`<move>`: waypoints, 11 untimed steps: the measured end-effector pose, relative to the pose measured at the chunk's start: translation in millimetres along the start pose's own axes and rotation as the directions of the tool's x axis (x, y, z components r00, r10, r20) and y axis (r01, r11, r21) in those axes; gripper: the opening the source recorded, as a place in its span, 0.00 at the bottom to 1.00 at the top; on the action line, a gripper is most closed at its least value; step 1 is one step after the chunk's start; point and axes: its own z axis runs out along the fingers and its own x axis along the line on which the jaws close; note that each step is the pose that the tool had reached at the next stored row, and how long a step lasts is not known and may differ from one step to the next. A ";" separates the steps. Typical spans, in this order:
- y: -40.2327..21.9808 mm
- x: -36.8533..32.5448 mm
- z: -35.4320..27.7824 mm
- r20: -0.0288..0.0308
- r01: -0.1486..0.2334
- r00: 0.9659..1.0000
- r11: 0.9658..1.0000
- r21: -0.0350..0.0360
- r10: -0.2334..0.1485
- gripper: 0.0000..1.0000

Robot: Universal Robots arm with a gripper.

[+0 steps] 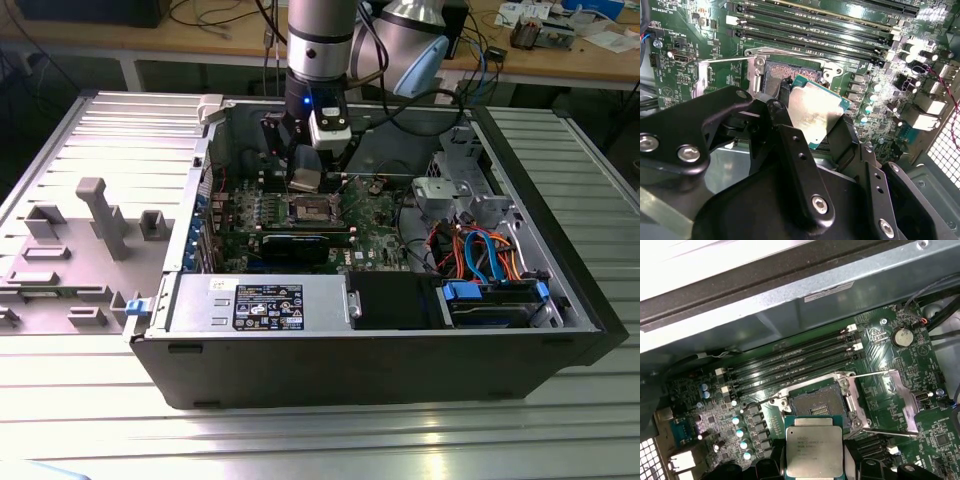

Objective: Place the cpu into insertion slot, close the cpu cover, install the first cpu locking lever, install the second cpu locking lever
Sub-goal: 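Place the cpu into insertion slot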

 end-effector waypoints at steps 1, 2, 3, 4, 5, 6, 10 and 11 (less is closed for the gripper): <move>0.0 0.0 0.0 0.000 -0.002 1.000 1.000 0.000 0.002 0.55; 0.0 0.0 0.1 0.000 -0.004 1.000 1.000 0.000 0.004 0.55; 0.0 0.0 0.2 0.000 -0.008 1.000 1.000 0.000 0.008 0.55; 0.0 0.0 0.2 0.000 -0.011 1.000 1.000 0.000 0.011 0.55; 0.0 0.0 0.3 -0.001 -0.019 1.000 1.000 0.000 0.019 0.55; 0.0 0.0 0.7 -0.002 -0.039 0.999 0.999 -0.001 0.039 0.55; 0.1 0.0 1.4 -0.003 -0.081 0.997 0.997 -0.001 0.081 0.55; 0.1 0.0 1.5 -0.003 -0.084 0.996 0.996 -0.001 0.084 0.55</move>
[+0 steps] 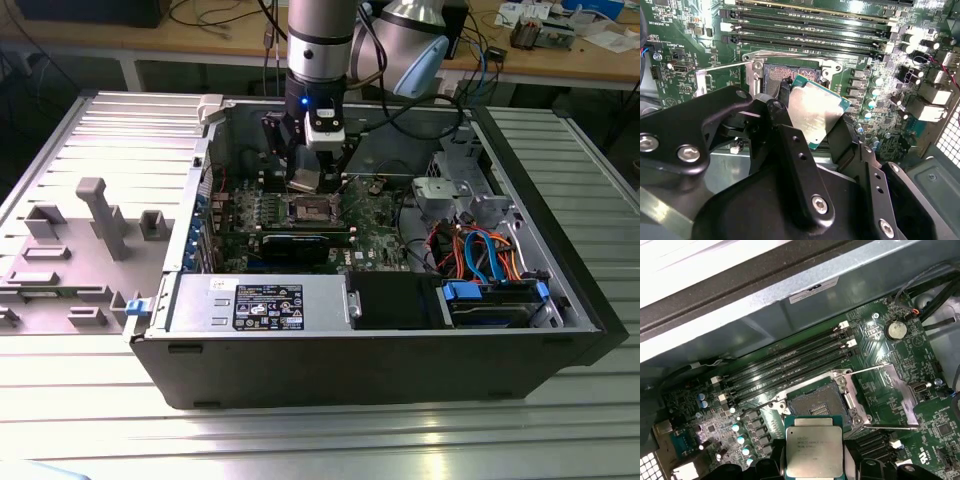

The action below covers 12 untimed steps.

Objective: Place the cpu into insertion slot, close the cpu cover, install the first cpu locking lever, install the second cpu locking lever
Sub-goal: 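Place the cpu into insertion slot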

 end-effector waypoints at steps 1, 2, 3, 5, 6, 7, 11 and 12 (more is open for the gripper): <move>0.0 0.0 0.0 0.000 -0.002 1.000 1.000 0.000 0.002 0.55; 0.0 0.0 0.1 0.000 -0.004 1.000 1.000 0.000 0.004 0.55; 0.0 0.0 0.1 0.000 -0.005 1.000 1.000 0.000 0.005 0.55; 0.0 0.0 0.1 0.000 -0.009 1.000 1.000 0.000 0.009 0.55; 0.0 0.0 0.2 0.000 -0.011 1.000 1.000 0.000 0.011 0.55; 0.0 0.0 0.2 0.000 -0.012 1.000 1.000 0.000 0.012 0.55; 0.0 0.0 0.3 -0.001 -0.019 1.000 1.000 0.000 0.019 0.55; 0.0 0.0 0.4 -0.001 -0.021 1.000 1.000 0.000 0.021 0.55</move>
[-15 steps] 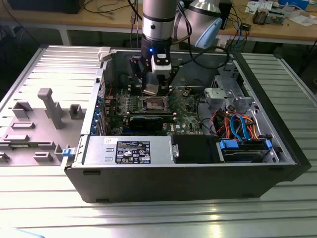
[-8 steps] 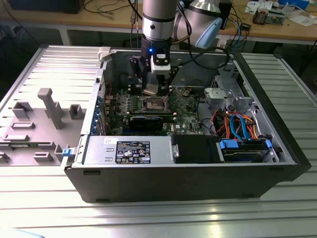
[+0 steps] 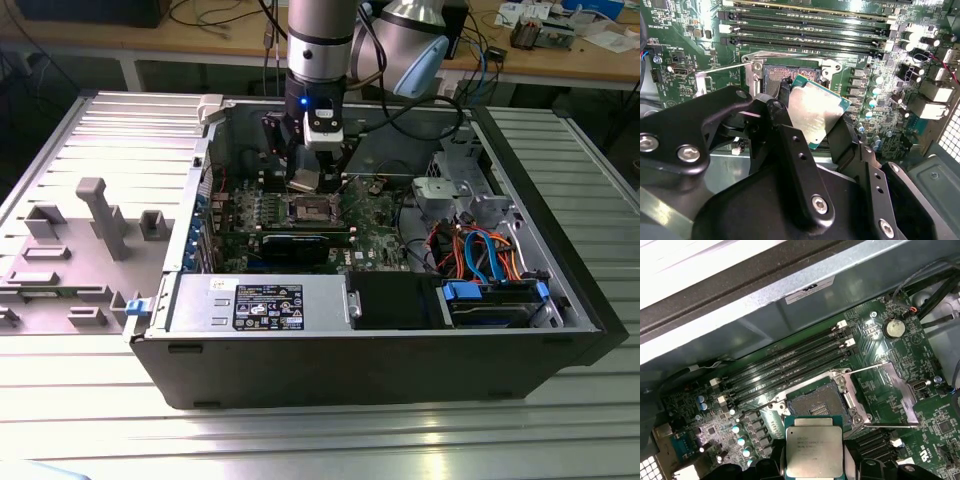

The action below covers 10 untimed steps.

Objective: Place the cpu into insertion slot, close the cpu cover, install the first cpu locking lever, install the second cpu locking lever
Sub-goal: 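Place the cpu into insertion slot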

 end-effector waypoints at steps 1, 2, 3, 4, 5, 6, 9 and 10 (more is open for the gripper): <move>0.0 0.0 0.0 0.000 -0.002 1.000 1.000 0.000 0.002 0.55; 0.0 0.0 0.1 0.000 -0.004 1.000 1.000 0.000 0.004 0.55; 0.0 0.0 0.1 0.000 -0.006 1.000 1.000 0.000 0.006 0.55; 0.0 0.0 0.1 0.000 -0.007 1.000 1.000 0.000 0.007 0.55; 0.0 0.0 0.2 0.000 -0.011 1.000 1.000 0.000 0.011 0.55; 0.0 0.0 0.2 -0.001 -0.013 1.000 1.000 0.000 0.013 0.55; 0.0 0.0 0.3 -0.001 -0.020 1.000 1.000 0.000 0.020 0.55; 0.0 0.0 0.4 -0.001 -0.021 1.000 1.000 0.000 0.021 0.55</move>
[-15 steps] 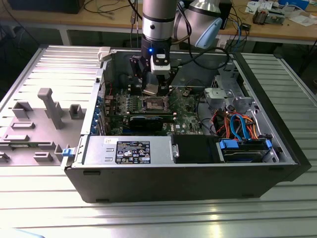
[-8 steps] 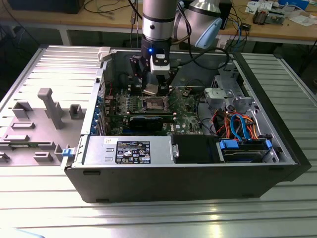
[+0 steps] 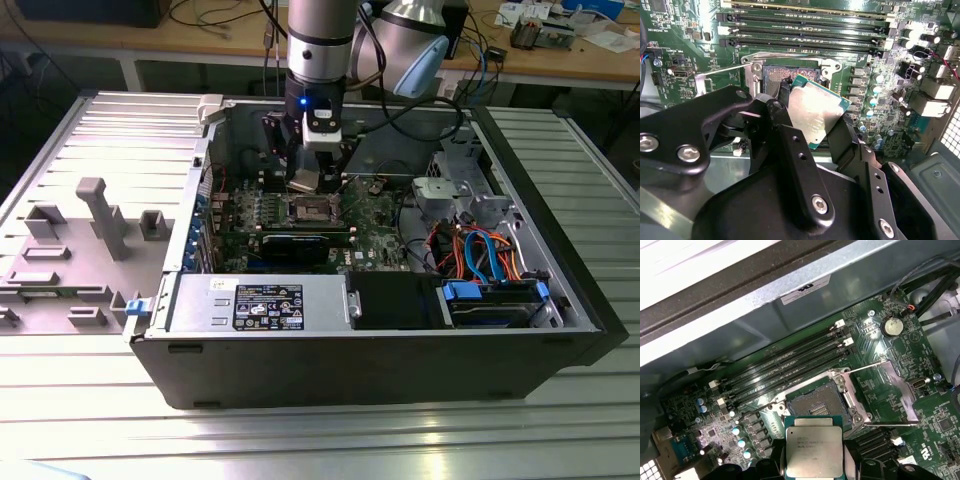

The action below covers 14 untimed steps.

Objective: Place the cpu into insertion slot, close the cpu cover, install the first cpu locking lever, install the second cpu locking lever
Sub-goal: 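Place the cpu into insertion slot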

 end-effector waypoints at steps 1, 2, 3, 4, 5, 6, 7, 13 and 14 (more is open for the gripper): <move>0.0 0.0 0.1 0.000 -0.003 1.000 1.000 0.000 0.003 0.55; 0.0 0.0 0.1 0.000 -0.006 1.000 1.000 0.000 0.006 0.55; 0.0 0.0 0.1 0.000 -0.007 1.000 1.000 0.000 0.007 0.55; 0.0 0.0 0.2 0.000 -0.009 1.000 1.000 0.000 0.009 0.55; 0.0 0.0 0.2 -0.001 -0.011 1.000 1.000 0.000 0.011 0.55; 0.0 0.0 0.3 -0.001 -0.013 1.000 1.000 0.000 0.013 0.55; 0.0 0.0 0.3 -0.001 -0.015 1.000 1.000 0.000 0.015 0.55; 0.0 0.0 0.5 -0.001 -0.027 1.000 1.000 0.000 0.027 0.55; 0.0 0.0 0.5 -0.001 -0.029 1.000 1.000 -0.001 0.029 0.55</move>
